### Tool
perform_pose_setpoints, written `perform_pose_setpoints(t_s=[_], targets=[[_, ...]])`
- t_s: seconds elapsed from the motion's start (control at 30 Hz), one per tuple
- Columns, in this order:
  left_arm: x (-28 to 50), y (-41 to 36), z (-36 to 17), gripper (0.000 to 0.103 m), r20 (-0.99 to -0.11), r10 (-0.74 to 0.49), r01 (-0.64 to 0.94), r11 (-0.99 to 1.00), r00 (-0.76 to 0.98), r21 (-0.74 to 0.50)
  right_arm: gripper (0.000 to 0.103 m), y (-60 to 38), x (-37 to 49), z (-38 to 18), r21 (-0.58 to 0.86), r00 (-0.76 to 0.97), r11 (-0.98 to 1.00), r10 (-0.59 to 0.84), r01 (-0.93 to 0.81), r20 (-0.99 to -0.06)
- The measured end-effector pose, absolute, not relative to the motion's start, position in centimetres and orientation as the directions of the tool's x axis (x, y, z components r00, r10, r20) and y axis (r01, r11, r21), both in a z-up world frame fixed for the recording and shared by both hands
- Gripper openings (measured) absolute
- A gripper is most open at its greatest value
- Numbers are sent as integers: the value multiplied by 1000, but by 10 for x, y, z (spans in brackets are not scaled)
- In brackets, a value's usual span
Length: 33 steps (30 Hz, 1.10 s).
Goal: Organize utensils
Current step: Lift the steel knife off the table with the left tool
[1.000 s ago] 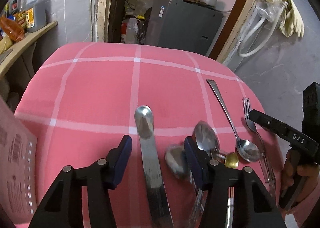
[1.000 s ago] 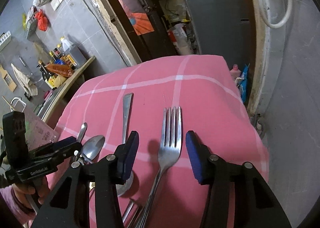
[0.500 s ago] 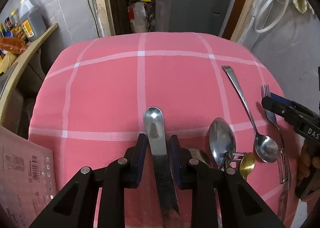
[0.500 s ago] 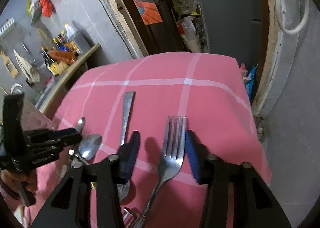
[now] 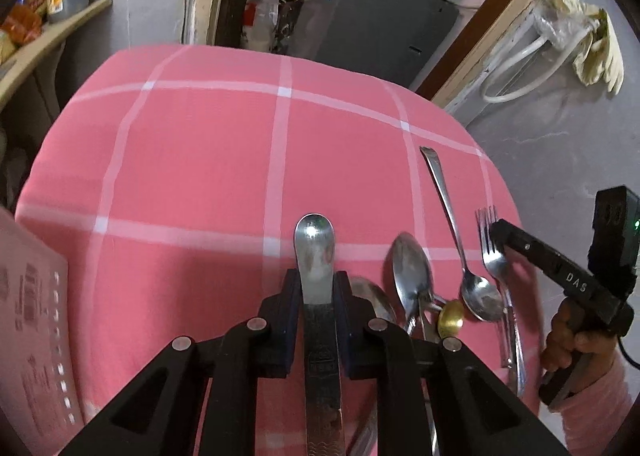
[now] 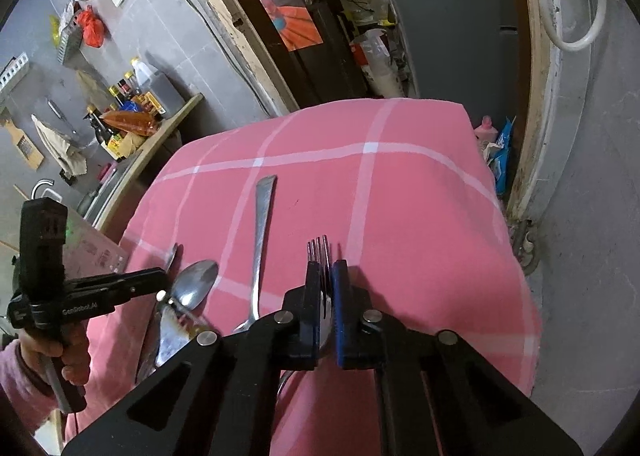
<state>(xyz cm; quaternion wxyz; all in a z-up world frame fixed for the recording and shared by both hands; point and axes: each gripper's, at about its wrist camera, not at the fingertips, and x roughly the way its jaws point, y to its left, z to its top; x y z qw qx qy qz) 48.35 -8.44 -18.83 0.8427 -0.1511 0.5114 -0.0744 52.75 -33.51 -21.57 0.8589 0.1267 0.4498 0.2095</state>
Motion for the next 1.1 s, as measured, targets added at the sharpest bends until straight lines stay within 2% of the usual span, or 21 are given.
perform_pose_setpoints(t_s=[0.27, 0.7, 1.1], targets=[[465, -83, -178, 15, -784, -344, 27, 922, 517, -387, 3, -344, 493, -191, 416, 586, 881, 463, -225, -665], [431, -97, -145, 15, -688, -418, 173, 901, 594, -398, 3, -334, 444, -151, 375, 659, 894, 437, -244, -612], [459, -112, -173, 16, -771, -510, 191, 859, 381, -474, 2, -343, 430, -182, 427, 630, 895, 407, -129, -661]])
